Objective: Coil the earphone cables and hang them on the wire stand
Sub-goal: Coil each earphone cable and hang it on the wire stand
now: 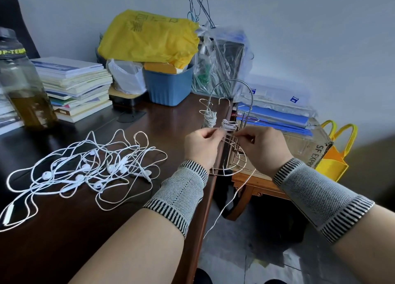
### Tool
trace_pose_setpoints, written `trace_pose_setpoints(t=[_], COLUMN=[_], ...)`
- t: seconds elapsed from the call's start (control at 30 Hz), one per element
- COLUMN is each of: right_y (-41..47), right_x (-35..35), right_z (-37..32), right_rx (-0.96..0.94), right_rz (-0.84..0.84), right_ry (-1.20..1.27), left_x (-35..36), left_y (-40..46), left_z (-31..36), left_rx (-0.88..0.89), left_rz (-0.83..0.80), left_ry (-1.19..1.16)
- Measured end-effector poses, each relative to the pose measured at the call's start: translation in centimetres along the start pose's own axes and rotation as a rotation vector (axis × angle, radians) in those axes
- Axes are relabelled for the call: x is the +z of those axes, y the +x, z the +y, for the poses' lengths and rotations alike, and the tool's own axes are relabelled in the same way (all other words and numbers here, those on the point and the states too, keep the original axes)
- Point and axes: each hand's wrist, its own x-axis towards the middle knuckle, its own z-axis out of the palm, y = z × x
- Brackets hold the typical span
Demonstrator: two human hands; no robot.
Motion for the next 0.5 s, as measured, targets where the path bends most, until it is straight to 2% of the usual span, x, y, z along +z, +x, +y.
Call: trace_pose_setpoints(t=[0.23,0.5], right_y=[1.0,3.2], right_x=[-2.4,-3.2], right_z=[2.2,-2.0], right_rx=[0.262,0.042], right_rz=[-0.167,-0.017], right_ry=[-0.119,-0.309], left_x=[0.0,-0.1], left_y=[0.2,0.3], left_z=[-0.3,-0.4], left_rx=[-0.015,-0.021], left_rz=[0.032,0.033], left_ry=[-0.016,-0.005])
